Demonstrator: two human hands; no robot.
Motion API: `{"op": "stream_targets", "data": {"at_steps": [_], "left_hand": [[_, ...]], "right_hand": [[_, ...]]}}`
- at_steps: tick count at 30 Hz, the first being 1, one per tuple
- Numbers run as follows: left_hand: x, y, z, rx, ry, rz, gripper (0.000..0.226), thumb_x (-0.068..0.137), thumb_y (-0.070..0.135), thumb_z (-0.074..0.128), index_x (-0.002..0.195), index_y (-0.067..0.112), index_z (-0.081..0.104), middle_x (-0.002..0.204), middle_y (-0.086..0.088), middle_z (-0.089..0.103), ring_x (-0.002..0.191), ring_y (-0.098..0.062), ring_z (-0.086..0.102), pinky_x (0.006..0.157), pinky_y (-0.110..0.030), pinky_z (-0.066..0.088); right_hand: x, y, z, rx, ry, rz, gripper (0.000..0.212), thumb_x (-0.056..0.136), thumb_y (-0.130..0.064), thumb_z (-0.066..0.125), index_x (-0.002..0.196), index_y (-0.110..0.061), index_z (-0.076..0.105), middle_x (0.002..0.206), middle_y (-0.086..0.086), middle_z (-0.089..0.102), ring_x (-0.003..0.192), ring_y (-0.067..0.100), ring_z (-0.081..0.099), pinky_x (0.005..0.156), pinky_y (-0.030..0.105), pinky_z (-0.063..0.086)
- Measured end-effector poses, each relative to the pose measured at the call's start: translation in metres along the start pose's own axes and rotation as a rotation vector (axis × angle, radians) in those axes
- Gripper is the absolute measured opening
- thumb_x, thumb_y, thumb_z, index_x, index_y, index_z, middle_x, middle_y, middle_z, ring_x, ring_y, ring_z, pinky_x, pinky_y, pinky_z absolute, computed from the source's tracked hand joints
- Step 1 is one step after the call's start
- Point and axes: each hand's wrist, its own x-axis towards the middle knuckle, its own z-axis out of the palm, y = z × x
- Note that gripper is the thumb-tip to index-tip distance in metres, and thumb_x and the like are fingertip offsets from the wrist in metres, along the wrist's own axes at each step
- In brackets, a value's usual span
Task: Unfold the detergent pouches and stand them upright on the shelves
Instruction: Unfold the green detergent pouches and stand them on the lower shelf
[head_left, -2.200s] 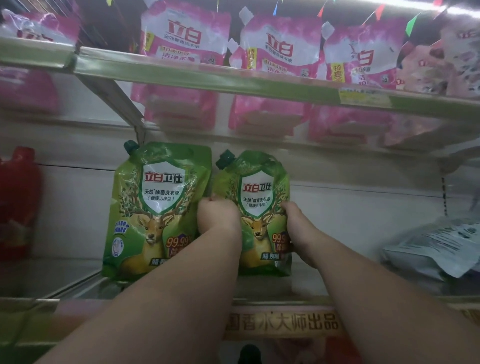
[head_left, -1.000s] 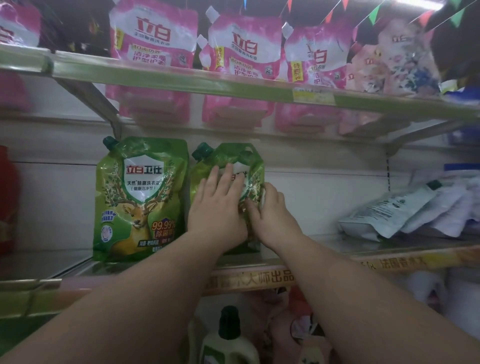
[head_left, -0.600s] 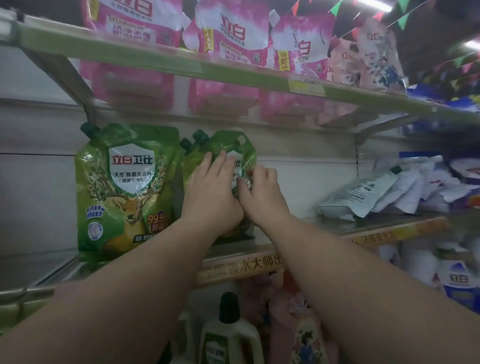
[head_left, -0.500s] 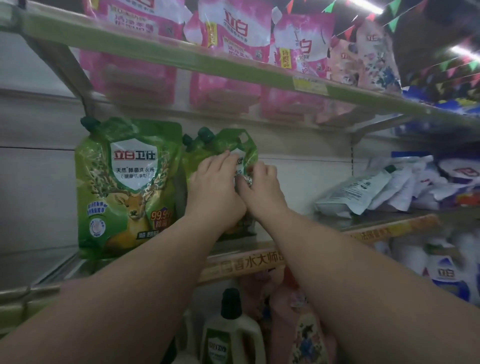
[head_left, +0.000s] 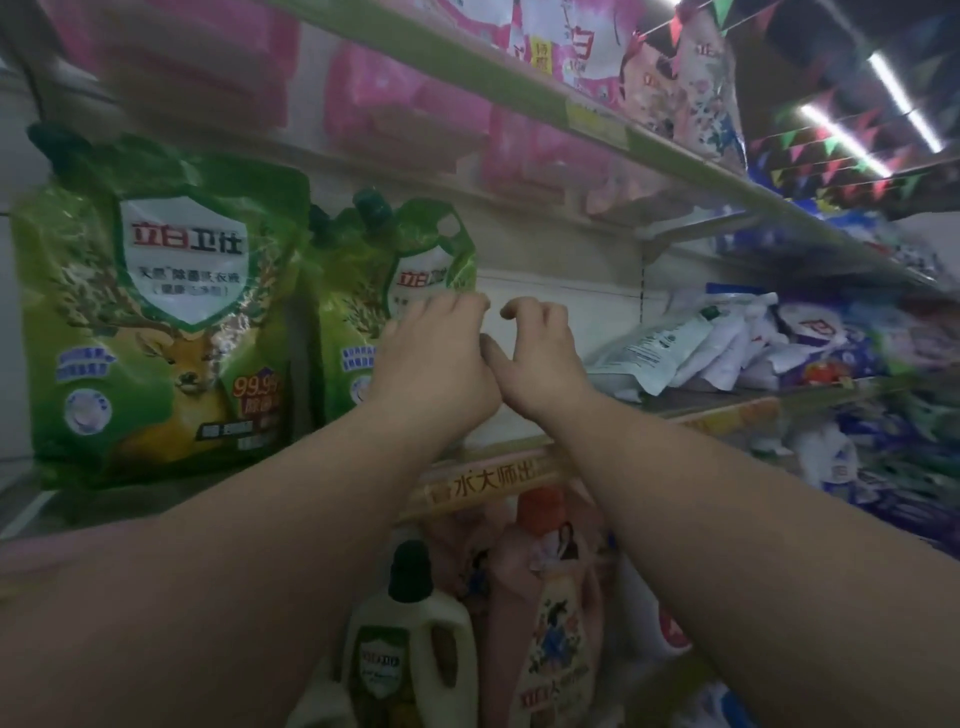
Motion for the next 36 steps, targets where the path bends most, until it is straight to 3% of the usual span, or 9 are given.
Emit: {"op": "stream_targets", "data": {"at_steps": [7,12,19,26,31,36], "left_hand": [[0.001,0.057,0.035,-0.072,-0.093,0.016,0.08,0.091,0.017,0.054,0.163,0.026,0.021,0.158,0.0,0.041,0.136,-0.027,0.046,0.105,-0.044,0.04],[0.013,0.081,0.063,-0.048,-0.078,-0.013,0.078,0.095,0.023,0.053,0.165,0.022,0.017,0.159,-0.002,0.041,0.136,-0.028,0.047,0.107,-0.045,0.044],[0.02,0.111,0.104,-0.039,-0.119,-0.093,0.08,0.099,0.034,0.057,0.165,0.021,0.015,0.168,0.001,0.03,0.15,-0.023,0.034,0.118,-0.045,0.036],[0.046,0.157,0.144,0.013,-0.084,-0.036,0.078,0.098,0.028,0.054,0.166,0.02,0.016,0.17,0.004,0.025,0.154,-0.017,0.029,0.119,-0.037,0.03],[0.067,0.18,0.184,-0.008,-0.112,-0.083,0.077,0.099,0.029,0.052,0.166,0.021,0.014,0.171,0.004,0.022,0.155,-0.016,0.026,0.119,-0.038,0.031],[0.091,0.199,0.213,-0.007,-0.173,-0.082,0.082,0.1,0.034,0.054,0.167,0.022,0.009,0.174,0.004,0.014,0.158,-0.015,0.018,0.123,-0.037,0.025]], "right_hand": [[0.003,0.059,-0.022,-0.014,-0.004,-0.031,0.047,0.101,-0.048,0.058,0.139,-0.023,0.046,0.139,0.006,0.037,0.123,0.03,0.05,0.092,0.041,0.043],[0.013,0.095,-0.04,0.002,0.016,-0.054,0.046,0.101,-0.047,0.058,0.138,-0.023,0.047,0.142,0.003,0.04,0.124,0.028,0.054,0.096,0.042,0.046],[0.023,0.14,-0.056,0.024,0.039,-0.049,0.057,0.097,-0.052,0.059,0.144,-0.023,0.044,0.151,-0.001,0.039,0.128,0.022,0.054,0.1,0.043,0.048],[0.038,0.199,-0.069,0.01,-0.017,-0.099,0.061,0.103,-0.049,0.054,0.152,-0.018,0.037,0.16,0.0,0.036,0.138,0.024,0.049,0.106,0.042,0.042],[0.059,0.241,-0.077,-0.045,0.049,-0.086,0.068,0.099,-0.052,0.056,0.153,-0.016,0.037,0.16,0.001,0.037,0.14,0.024,0.047,0.106,0.041,0.042],[0.08,0.279,-0.08,0.002,0.048,-0.113,0.061,0.101,-0.048,0.055,0.15,-0.016,0.041,0.157,0.0,0.041,0.14,0.022,0.046,0.107,0.041,0.041]]}}
